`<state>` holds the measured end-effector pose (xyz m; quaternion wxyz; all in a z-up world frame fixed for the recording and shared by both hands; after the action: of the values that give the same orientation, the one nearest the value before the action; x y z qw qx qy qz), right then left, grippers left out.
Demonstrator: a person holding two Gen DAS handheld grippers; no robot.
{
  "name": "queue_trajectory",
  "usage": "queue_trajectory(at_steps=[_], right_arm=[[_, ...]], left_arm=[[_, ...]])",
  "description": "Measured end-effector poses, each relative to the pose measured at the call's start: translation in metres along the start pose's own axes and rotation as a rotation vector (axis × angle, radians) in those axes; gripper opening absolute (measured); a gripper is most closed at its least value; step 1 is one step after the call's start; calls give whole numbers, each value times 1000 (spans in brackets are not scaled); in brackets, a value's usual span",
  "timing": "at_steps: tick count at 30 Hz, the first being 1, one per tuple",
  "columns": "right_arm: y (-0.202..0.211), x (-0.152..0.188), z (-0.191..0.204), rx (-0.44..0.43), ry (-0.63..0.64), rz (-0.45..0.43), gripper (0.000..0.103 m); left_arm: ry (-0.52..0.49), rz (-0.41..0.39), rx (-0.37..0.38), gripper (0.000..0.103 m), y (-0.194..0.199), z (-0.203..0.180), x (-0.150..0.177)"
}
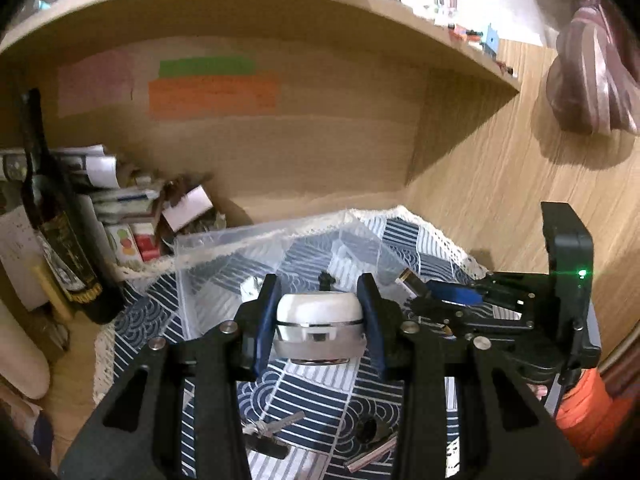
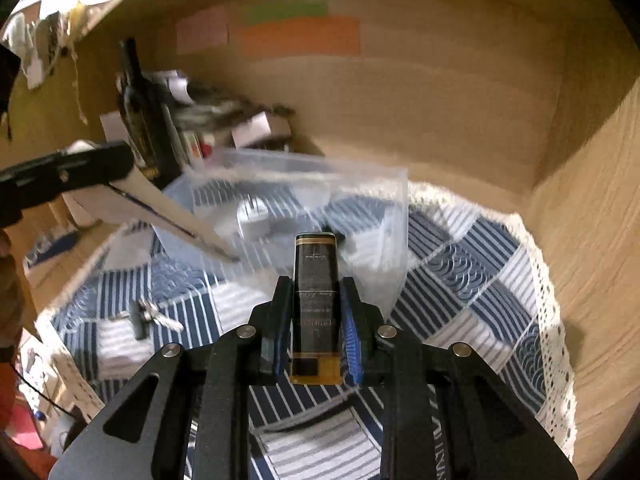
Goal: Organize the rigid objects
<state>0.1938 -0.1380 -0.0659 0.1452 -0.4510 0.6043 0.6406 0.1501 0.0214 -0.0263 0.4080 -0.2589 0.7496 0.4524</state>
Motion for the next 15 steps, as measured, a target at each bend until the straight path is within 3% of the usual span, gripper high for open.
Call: queue_trajectory(at_steps=[7, 13, 14, 15], right_arm=[[-1, -27, -5, 1, -20, -55, 21], [-16, -40, -8, 1, -42, -43, 21], [-18, -42, -8, 0, -42, -41, 21], [-21, -43, -9, 6, -44, -35, 21]], left_arm=[[-10, -47, -31, 38, 8, 7, -25], [-6, -58, -30, 37, -1, 18, -46], [-8, -58, -29, 33, -2, 19, -49], [-10, -59, -30, 23, -4, 21, -53]])
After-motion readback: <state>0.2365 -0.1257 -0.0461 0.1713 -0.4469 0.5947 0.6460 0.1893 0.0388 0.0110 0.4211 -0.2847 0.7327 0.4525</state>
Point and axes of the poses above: each gripper's, at about its wrist camera, not at the fingertips, and y roughly against the way its jaws point, z to its left, x to its underside, the point moved 5 cm from there along -y, roughly the way its jaws point, and after that the axes turned 15 degrees about x, right-handed, at the moved point
